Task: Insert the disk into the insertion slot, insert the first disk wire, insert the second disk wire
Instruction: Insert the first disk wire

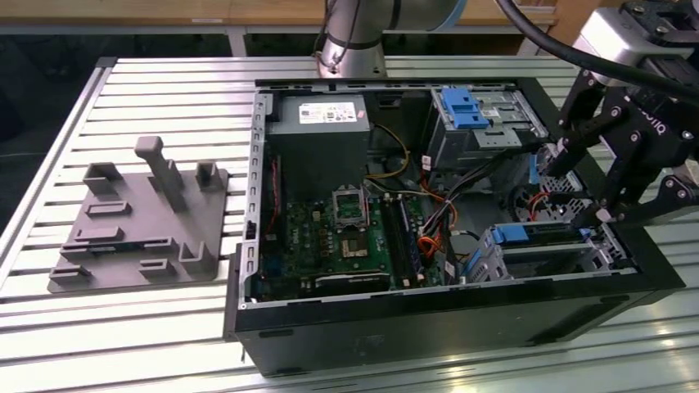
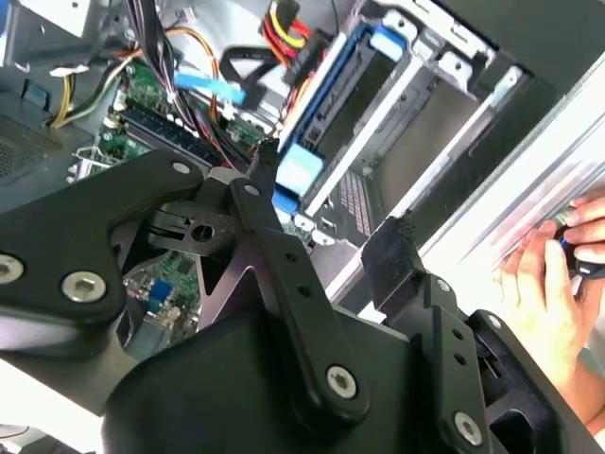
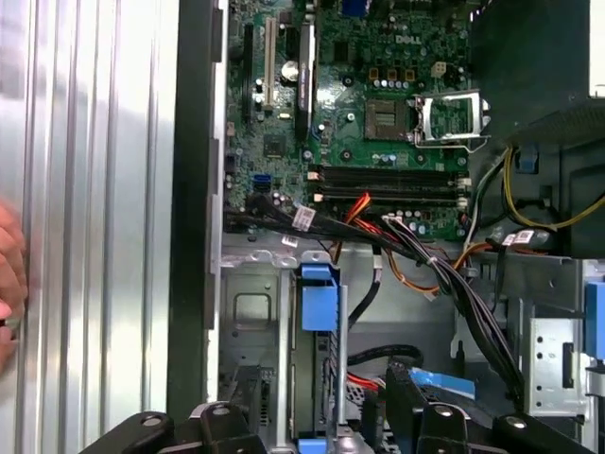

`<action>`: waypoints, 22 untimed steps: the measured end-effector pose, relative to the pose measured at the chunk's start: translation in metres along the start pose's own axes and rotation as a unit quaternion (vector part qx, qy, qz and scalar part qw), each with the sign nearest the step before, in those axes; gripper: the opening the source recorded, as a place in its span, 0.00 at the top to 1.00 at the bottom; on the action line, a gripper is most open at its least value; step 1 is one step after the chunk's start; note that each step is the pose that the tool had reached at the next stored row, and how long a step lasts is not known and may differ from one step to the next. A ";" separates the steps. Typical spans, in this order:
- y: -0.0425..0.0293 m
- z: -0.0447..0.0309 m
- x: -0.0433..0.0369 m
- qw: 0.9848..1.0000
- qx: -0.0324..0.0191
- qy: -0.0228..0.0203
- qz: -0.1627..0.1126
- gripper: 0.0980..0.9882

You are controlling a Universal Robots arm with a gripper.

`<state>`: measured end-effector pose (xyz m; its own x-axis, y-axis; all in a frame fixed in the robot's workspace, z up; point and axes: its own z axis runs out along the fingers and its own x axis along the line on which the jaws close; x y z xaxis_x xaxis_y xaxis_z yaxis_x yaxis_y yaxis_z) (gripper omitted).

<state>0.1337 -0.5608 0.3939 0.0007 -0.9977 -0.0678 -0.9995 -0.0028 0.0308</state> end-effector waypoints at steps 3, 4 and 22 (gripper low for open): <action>-0.0048 0.0009 -0.0091 1.000 0.000 0.001 0.000 0.40; -0.0061 0.0012 -0.0124 1.000 0.000 0.001 0.000 0.40; -0.0326 0.0134 -0.0325 1.000 -0.001 0.013 0.017 0.40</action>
<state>0.1659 -0.5274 0.3818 -0.0331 -0.9986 -0.0406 -0.9989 0.0318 0.0339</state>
